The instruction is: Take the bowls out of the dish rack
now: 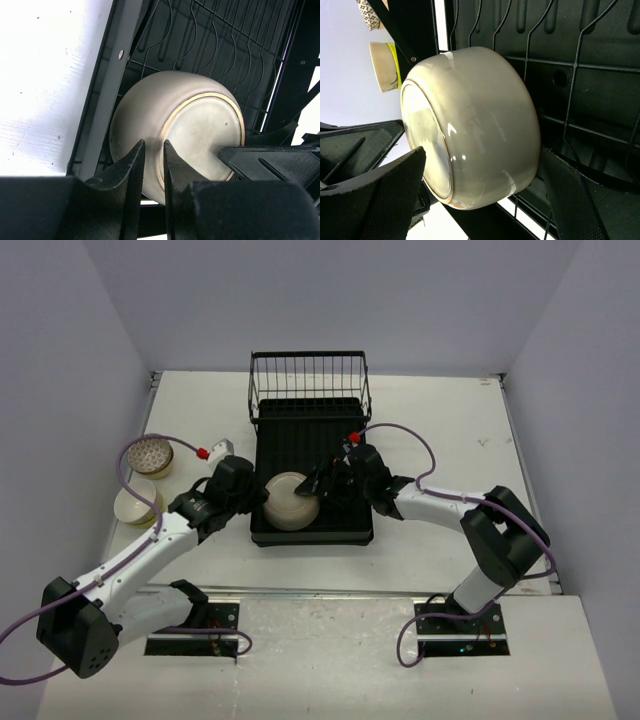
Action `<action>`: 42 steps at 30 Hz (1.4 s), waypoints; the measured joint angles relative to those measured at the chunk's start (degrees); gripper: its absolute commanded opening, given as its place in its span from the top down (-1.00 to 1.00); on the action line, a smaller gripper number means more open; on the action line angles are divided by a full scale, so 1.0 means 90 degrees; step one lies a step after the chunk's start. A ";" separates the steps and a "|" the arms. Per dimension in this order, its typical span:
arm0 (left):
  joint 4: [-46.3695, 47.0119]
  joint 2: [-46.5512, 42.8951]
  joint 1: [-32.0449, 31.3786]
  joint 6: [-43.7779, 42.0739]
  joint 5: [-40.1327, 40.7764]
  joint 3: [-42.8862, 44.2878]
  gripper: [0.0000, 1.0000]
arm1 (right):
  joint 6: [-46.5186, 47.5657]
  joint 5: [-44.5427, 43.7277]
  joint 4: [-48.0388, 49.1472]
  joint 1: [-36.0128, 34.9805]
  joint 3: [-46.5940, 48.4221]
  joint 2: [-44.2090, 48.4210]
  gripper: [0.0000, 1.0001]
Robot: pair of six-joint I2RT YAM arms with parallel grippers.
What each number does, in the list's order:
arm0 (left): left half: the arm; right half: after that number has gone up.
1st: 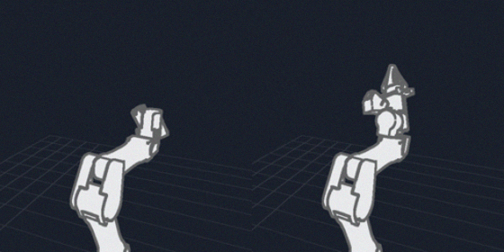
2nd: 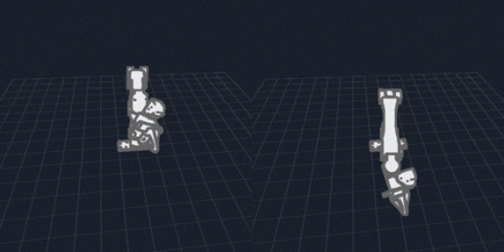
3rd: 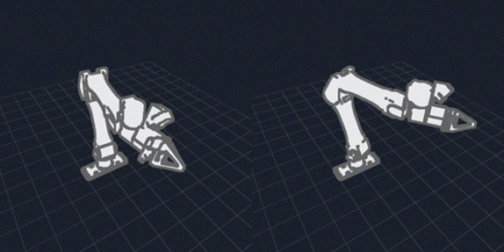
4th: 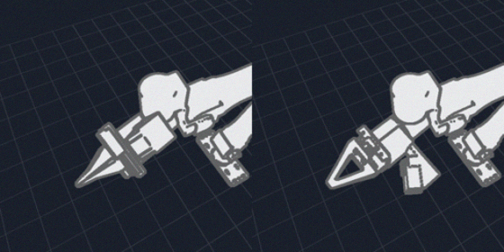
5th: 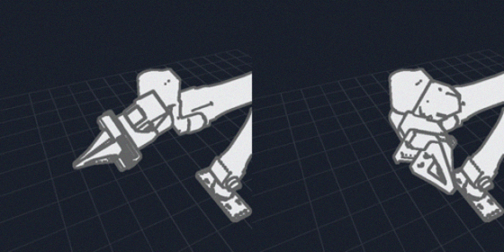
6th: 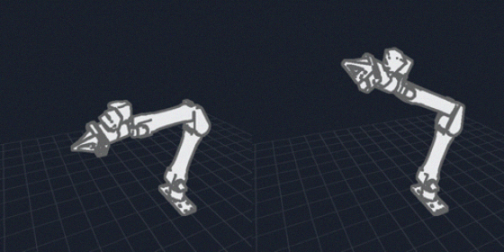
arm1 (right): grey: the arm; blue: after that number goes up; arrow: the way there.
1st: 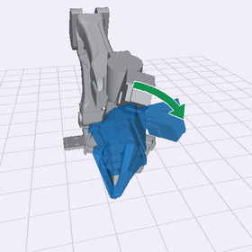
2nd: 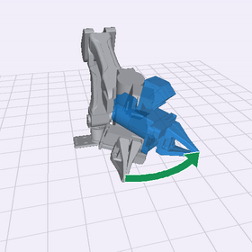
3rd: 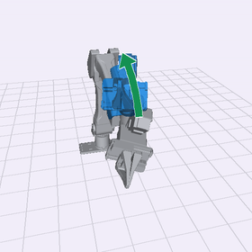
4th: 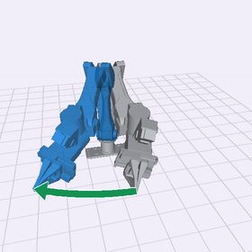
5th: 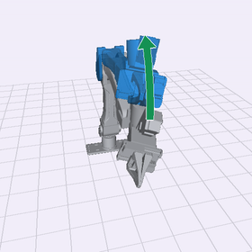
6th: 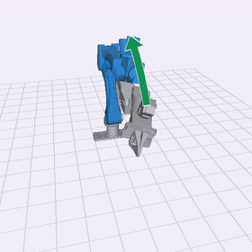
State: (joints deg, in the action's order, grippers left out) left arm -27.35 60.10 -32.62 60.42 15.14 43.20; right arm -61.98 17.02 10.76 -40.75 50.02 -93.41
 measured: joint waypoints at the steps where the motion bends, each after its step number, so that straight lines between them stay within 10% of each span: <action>1: 0.0002 0.0005 0.0000 0.0002 0.0000 -0.0002 0.56 | 0.0007 0.0002 0.0000 0.0000 0.0000 0.0002 -0.86; 42: 0.0180 -0.0007 0.0124 0.0000 0.0216 -0.0148 0.56 | 0.0308 -0.0087 -0.0529 -0.0396 0.0056 0.0471 -0.85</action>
State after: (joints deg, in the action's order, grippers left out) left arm -25.74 60.03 -31.51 60.42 17.08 41.87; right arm -59.20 16.23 6.00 -44.31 50.52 -89.17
